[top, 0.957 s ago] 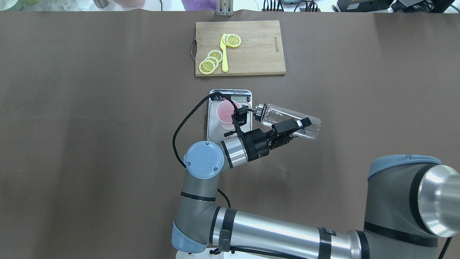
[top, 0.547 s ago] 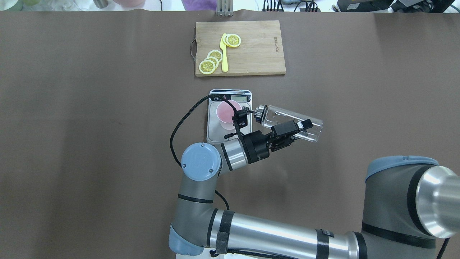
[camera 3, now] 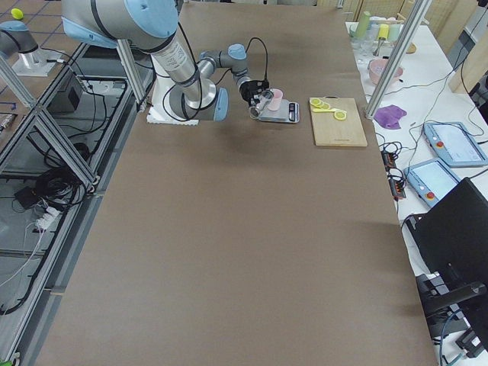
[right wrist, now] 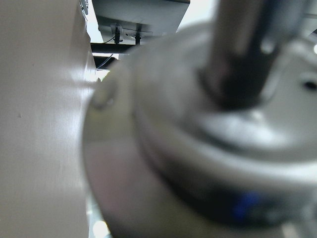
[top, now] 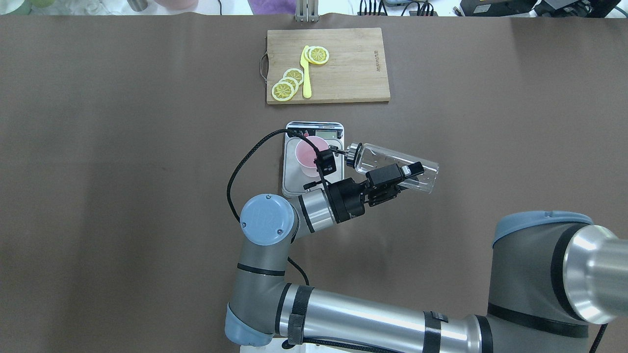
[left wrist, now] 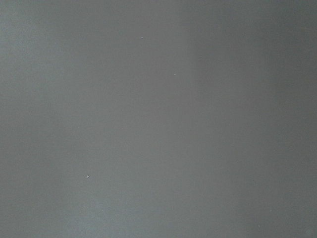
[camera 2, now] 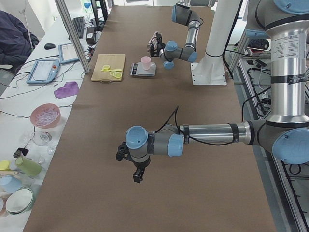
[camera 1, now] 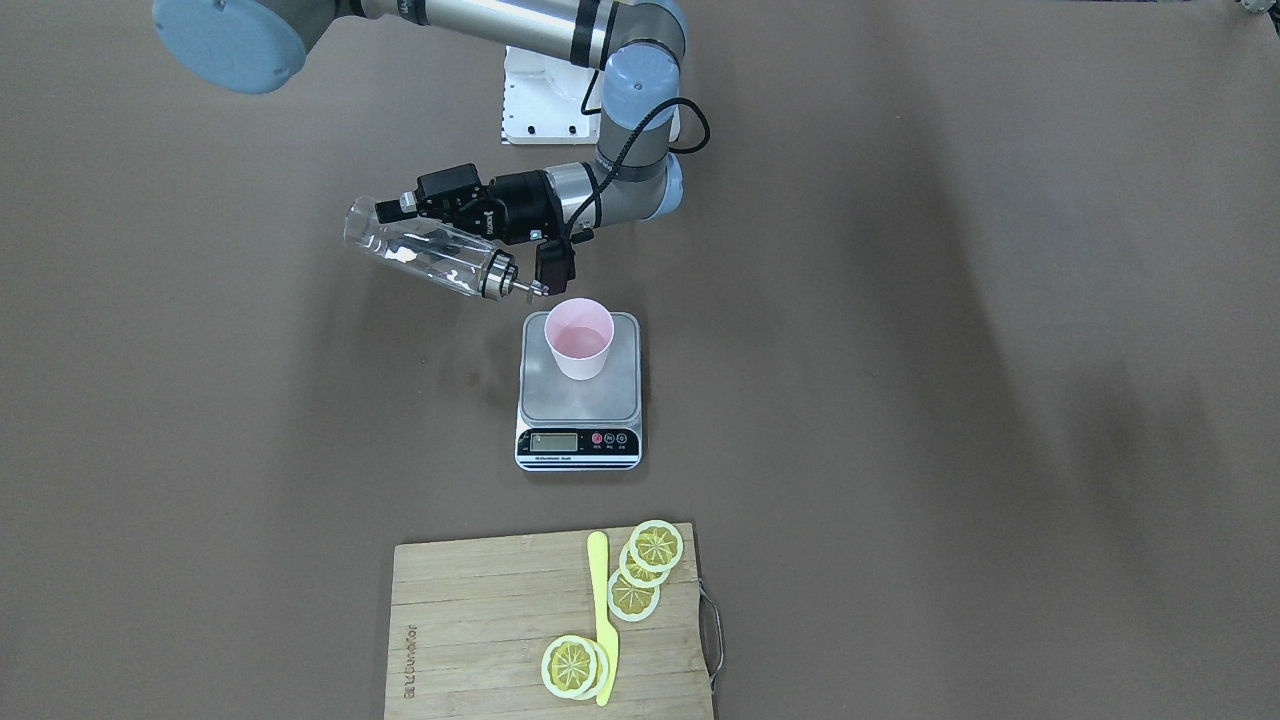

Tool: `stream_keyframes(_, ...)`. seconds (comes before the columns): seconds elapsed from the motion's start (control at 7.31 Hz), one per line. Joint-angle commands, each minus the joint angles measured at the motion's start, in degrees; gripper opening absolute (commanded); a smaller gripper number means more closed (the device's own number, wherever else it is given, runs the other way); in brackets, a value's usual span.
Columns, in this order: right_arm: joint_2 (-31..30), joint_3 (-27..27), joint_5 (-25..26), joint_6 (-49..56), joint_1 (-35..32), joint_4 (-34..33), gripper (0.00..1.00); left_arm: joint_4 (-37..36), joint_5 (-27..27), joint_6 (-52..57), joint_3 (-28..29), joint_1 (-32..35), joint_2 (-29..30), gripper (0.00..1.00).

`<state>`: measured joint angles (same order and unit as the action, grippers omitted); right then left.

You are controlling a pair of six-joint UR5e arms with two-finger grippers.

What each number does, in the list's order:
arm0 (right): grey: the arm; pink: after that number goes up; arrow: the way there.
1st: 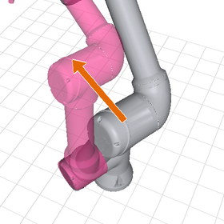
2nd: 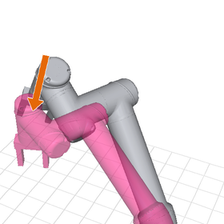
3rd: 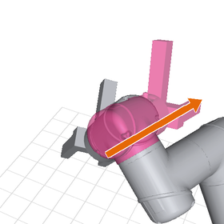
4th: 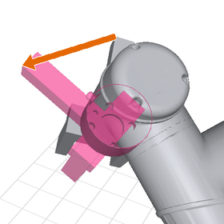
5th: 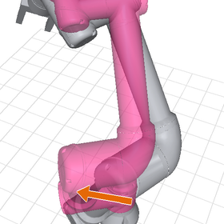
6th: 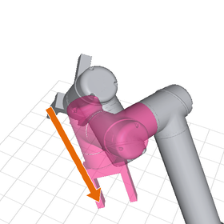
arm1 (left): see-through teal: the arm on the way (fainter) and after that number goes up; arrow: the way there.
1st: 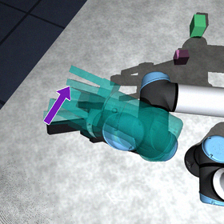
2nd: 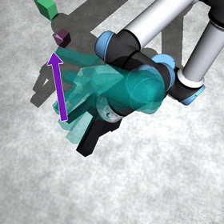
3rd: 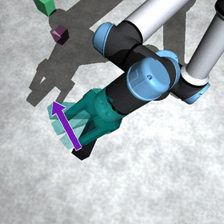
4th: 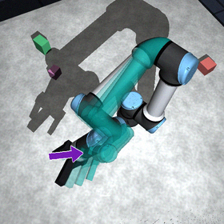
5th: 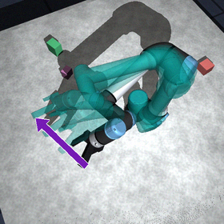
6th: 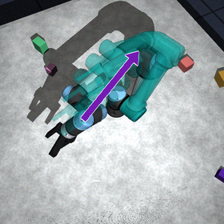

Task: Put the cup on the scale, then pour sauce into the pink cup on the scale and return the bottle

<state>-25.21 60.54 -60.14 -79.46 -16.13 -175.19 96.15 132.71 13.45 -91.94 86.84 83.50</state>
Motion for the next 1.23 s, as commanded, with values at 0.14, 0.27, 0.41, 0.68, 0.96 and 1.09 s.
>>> stream_keyframes(0.14,0.3,-1.2,0.0,-0.6,0.0,-0.6,0.0,0.0,0.0,0.0,-0.1,0.0,0.0,0.98)
stream_keyframes(0.27,0.7,-1.4,0.0,-0.6,0.0,-0.7,0.0,0.0,0.0,0.0,0.0,0.0,0.0,0.98)
stream_keyframes(0.41,1.0,-1.5,0.0,-0.6,0.0,-1.5,0.0,0.0,0.0,0.0,-0.1,0.0,-0.3,0.98)
stream_keyframes(0.68,1.3,-1.8,0.0,-0.6,0.0,-1.6,0.0,0.0,0.0,0.1,-0.2,0.0,-0.7,0.98)
stream_keyframes(0.96,1.4,-2.9,0.0,-0.7,0.0,-1.6,0.0,0.0,0.0,0.1,-0.1,0.0,-0.8,0.98)
stream_keyframes(1.09,1.7,-3.5,0.0,-1.0,0.0,-1.6,0.0,0.1,0.0,0.1,-0.2,0.0,-1.0,0.98)
